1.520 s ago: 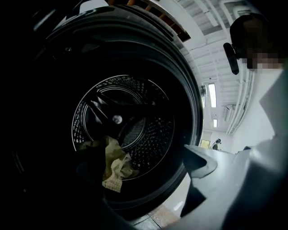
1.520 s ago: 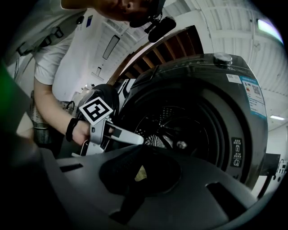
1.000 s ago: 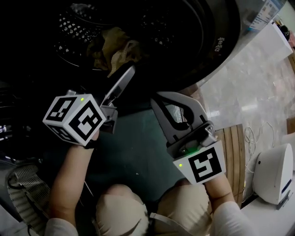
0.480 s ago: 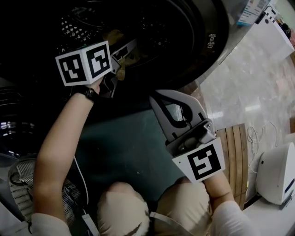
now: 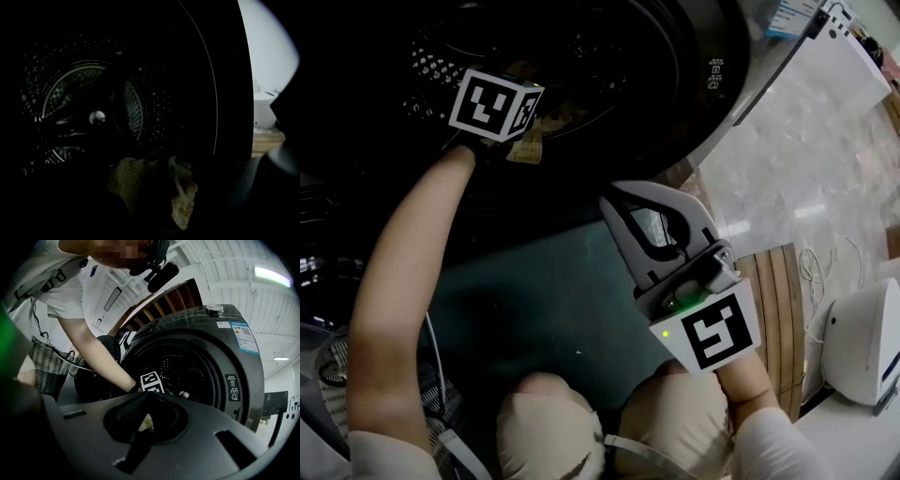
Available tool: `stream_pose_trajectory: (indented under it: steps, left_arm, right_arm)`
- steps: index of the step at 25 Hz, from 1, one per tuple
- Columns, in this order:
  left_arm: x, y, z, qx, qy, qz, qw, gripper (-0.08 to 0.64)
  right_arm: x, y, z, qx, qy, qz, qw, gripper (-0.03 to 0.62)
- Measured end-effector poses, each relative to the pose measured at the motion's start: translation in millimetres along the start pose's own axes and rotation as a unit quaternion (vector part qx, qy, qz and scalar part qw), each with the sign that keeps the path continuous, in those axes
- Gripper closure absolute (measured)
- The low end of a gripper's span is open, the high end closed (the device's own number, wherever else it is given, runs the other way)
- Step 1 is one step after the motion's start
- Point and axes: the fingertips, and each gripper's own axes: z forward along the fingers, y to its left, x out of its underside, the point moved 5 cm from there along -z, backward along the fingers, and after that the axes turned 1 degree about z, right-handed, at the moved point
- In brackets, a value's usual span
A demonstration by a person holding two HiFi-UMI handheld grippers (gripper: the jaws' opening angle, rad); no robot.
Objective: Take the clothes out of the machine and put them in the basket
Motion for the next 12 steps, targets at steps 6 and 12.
stream_pose_trajectory:
  steps: [6, 12]
  left_arm:
    - [10, -5, 27, 0.048, 0.07, 0.082, 0.9931, 0.034]
    - [28, -2, 44, 0.084, 0.126, 0.102, 0.9832, 0.025]
  right_arm:
    - [3, -3, -2, 0.005, 0.012, -0.006, 1.0, 0.578]
    - [10, -7, -7, 0.013, 0.027, -0.009, 1.0, 0.578]
